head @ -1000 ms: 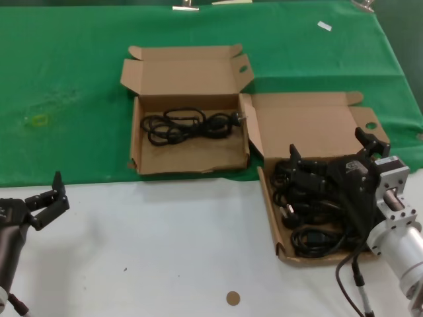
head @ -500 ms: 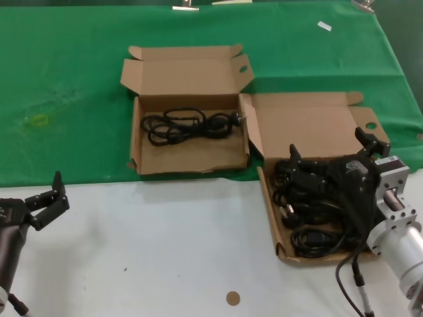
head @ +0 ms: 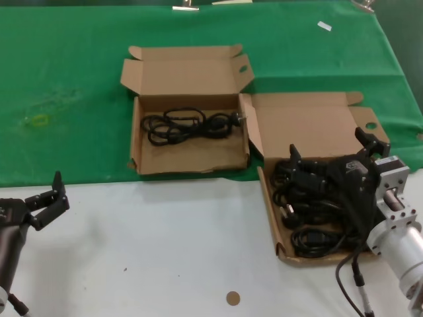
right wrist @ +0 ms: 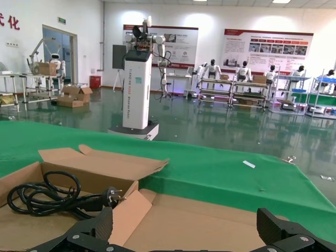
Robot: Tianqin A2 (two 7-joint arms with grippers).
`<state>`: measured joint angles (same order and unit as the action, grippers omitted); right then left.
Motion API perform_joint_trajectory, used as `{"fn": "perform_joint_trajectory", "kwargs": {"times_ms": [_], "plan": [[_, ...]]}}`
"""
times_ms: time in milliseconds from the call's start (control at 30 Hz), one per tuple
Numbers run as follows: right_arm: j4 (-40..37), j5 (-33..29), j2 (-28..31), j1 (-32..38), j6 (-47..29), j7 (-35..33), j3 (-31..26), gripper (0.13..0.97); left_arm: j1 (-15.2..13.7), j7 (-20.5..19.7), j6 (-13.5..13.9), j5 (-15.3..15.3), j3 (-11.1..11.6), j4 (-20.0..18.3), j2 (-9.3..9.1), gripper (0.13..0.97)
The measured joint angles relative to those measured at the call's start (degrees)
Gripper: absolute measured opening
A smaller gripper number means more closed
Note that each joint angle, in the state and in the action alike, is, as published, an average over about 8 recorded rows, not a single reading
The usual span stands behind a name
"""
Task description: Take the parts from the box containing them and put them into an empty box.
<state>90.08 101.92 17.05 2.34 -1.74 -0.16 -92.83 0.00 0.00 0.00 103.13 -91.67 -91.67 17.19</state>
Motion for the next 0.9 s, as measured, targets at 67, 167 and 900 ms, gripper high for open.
{"fn": "perform_joint_trajectory", "kwargs": {"times_ms": [67, 167, 900], "plan": [[0.00, 0.00, 0.00, 0.00, 0.00, 0.00, 0.00, 0.966, 0.00, 0.00, 0.00, 0.00, 0.00, 0.00, 0.00, 0.966], [0.00, 0.00, 0.00, 0.00, 0.00, 0.00, 0.00, 0.966, 0.00, 0.00, 0.00, 0.00, 0.00, 0.00, 0.00, 0.966], [0.00, 0.00, 0.00, 0.00, 0.00, 0.00, 0.00, 0.966, 0.00, 0.00, 0.00, 0.00, 0.00, 0.00, 0.00, 0.966]]}}
